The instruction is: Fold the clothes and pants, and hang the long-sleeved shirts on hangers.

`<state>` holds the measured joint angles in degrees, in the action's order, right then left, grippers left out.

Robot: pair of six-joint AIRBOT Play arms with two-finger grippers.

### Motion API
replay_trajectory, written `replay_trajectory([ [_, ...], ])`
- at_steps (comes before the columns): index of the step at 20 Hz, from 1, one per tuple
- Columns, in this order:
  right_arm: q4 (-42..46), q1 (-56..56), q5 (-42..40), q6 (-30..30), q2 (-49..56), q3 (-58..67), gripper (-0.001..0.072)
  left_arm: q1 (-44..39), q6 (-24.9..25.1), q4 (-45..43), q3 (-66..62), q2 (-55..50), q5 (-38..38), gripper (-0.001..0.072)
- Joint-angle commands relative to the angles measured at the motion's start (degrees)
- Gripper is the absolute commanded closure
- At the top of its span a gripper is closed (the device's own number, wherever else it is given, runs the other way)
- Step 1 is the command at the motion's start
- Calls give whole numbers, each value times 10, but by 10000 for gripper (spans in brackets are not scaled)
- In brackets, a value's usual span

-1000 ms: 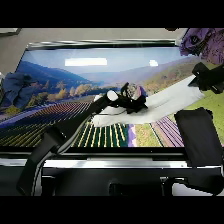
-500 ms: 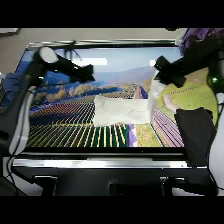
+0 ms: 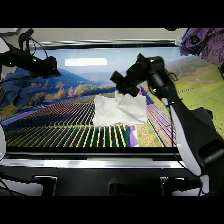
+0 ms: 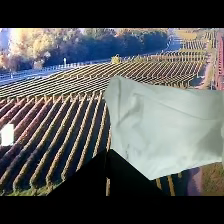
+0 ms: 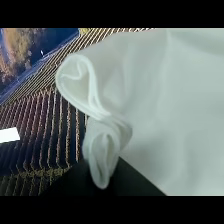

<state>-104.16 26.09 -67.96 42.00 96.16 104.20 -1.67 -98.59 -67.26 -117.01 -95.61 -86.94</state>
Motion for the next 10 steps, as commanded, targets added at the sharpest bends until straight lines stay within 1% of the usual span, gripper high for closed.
replay_trajectory([
  [1, -5, 36, 37, -31, 47, 1, 680, 9, 12, -3, 12, 4, -18, 687],
  [6, -48, 62, 51, -31, 92, 1, 679, 9, 11, -3, 13, 4, -18, 687],
  [10, -47, 79, 55, -30, 120, 1, 678, 9, 11, -3, 13, 4, -18, 687],
])
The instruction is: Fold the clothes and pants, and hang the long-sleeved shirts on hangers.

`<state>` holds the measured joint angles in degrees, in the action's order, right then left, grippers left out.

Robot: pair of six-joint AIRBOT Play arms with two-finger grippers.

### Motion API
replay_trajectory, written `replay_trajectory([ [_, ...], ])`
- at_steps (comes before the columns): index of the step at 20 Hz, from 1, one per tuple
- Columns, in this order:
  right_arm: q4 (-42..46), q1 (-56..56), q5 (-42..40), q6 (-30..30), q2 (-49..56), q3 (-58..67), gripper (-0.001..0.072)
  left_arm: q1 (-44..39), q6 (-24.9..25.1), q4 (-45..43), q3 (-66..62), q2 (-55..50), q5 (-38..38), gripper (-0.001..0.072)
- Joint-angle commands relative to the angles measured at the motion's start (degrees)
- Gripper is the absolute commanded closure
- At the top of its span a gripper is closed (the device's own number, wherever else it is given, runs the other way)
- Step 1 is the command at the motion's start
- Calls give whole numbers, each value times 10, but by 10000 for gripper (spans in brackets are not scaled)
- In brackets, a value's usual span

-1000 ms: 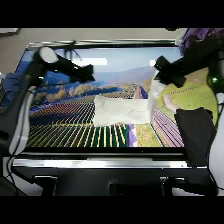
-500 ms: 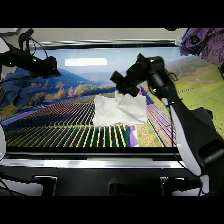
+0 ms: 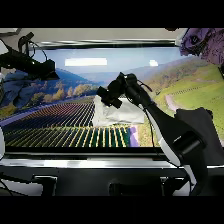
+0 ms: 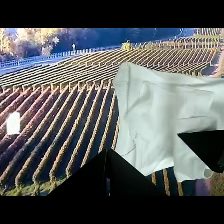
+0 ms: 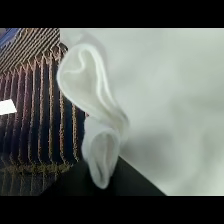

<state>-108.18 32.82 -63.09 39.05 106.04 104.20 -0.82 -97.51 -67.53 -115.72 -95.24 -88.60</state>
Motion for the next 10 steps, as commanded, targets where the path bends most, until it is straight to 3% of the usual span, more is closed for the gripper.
replay_trajectory([
  [1, -8, 13, 7, -1, 28, 1, 673, 1, 1, -1, 0, 0, -2, 687],
  [2, -9, 13, 13, 1, 34, 1, 591, 1, 0, 0, 0, 0, -2, 687],
  [4, -14, 13, 40, 13, 35, 1, 322, 1, 0, 0, 0, 0, -8, 687],
  [5, -17, 13, 57, 18, 30, 1, 227, 1, 0, 0, 0, 0, -11, 686],
  [8, -1, 8, 94, 34, -5, 1, 194, 1, 0, 0, 0, 0, -19, 687],
  [10, -4, -17, 68, 54, -39, 1, 175, 0, 0, 0, 0, 0, -25, 686],
])
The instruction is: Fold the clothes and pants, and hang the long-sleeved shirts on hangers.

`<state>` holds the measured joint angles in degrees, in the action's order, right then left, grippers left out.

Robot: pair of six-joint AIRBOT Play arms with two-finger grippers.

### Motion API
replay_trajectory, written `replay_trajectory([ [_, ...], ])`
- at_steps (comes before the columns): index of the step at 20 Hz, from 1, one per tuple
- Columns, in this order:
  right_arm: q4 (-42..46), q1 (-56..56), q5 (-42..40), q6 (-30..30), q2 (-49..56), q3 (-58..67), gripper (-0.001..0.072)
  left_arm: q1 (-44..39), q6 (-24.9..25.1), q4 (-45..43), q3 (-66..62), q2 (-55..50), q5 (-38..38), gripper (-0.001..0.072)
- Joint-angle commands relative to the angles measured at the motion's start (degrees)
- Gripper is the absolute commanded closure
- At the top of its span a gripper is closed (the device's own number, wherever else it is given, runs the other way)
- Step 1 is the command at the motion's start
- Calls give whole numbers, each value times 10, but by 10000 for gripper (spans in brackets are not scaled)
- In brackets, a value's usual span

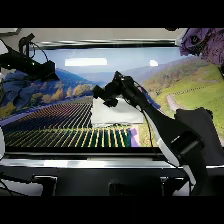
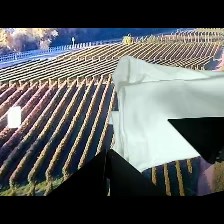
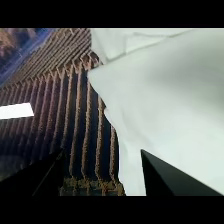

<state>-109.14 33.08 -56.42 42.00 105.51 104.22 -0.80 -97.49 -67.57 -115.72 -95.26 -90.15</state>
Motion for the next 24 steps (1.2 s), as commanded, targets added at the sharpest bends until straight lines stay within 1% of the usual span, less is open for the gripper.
replay_trajectory([
  [1, 3, -40, -25, 52, -54, 0, 176, 0, 0, 0, 0, 1, -10, 686],
  [2, 1, -64, -56, 90, -75, 0, 177, 0, 0, 0, 0, 2, -10, 687],
  [6, 2, -203, -208, 284, -163, 0, 176, 1, 2, 0, 0, 12, -9, 687],
  [8, -7, -294, -249, 354, -181, -6, 176, 1, 2, -2, 0, 20, -9, 687],
  [9, -35, -342, -253, 390, -181, -22, 176, 1, 2, -3, 0, 24, -9, 687],
  [11, -127, -425, -238, 451, -178, -89, 177, 1, 2, -13, 0, 35, -9, 686],
  [13, -204, -472, -218, 519, -169, -179, 181, 1, 2, -37, 0, 45, -9, 687],
  [17, -275, -473, -155, 628, -140, -339, 188, 1, 2, -74, 0, 63, -9, 687],
  [19, -314, -458, -117, 667, -119, -387, 206, 1, 2, -81, 0, 68, -9, 687],
  [21, -351, -441, -96, 696, -96, -401, 206, 1, 2, -81, 0, 69, -9, 686],
  [24, -377, -413, -54, 712, -76, -401, 212, 1, 2, -81, 0, 69, -10, 686],
])
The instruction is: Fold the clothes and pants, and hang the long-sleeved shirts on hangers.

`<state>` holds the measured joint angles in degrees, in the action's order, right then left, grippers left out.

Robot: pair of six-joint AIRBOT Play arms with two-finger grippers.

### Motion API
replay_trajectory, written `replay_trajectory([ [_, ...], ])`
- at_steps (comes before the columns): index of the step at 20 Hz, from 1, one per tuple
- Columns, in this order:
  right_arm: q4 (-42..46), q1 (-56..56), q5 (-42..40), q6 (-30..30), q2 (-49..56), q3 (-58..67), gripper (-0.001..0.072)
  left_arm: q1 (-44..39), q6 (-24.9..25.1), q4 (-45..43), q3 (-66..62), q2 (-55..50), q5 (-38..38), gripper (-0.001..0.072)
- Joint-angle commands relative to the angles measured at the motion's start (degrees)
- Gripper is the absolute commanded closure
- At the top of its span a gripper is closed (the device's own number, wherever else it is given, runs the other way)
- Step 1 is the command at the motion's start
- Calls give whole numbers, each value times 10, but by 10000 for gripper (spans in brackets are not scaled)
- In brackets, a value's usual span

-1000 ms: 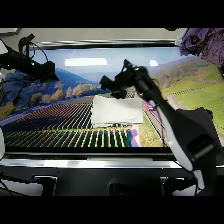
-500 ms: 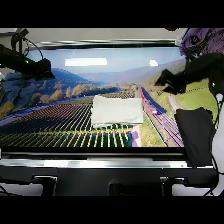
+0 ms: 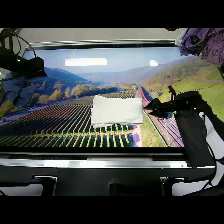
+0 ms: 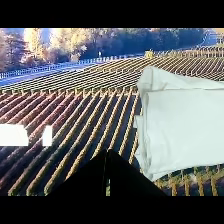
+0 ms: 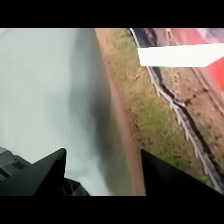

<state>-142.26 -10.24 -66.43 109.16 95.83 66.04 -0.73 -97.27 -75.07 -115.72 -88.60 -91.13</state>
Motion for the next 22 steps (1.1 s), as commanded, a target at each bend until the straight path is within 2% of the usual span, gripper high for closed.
replay_trajectory([
  [1, -48, 30, 56, 40, 28, -19, 239, 0, -3, -6, 0, 2, 0, 686],
  [2, -48, 38, 63, 40, 33, -19, 247, 0, -3, -6, 0, 2, 0, 686],
  [3, -51, 43, 67, 40, 38, -19, 296, 0, -3, -6, 0, 2, 0, 686],
  [5, -56, 49, 68, 40, 41, -18, 456, -1, -3, -6, 0, 2, 0, 686],
  [6, -56, 48, 63, 40, 40, -16, 601, -1, -3, -6, 0, 2, 0, 686],
  [7, -57, 47, 57, 35, 40, -14, 679, -1, -3, -6, 0, 2, 0, 686],
  [9, -56, 47, 40, 18, 38, 5, 680, -1, -3, -6, 0, 2, -5, 686],
  [13, -35, 47, 16, -52, 38, 106, 680, -1, -2, -6, 0, 7, -32, 686],
  [18, 104, 47, 12, -204, 38, 284, 680, 0, -3, -6, 0, 31, -35, 687],
  [22, 226, 47, -24, -300, 38, 406, 680, 0, -3, -6, 0, 44, -37, 686],
])
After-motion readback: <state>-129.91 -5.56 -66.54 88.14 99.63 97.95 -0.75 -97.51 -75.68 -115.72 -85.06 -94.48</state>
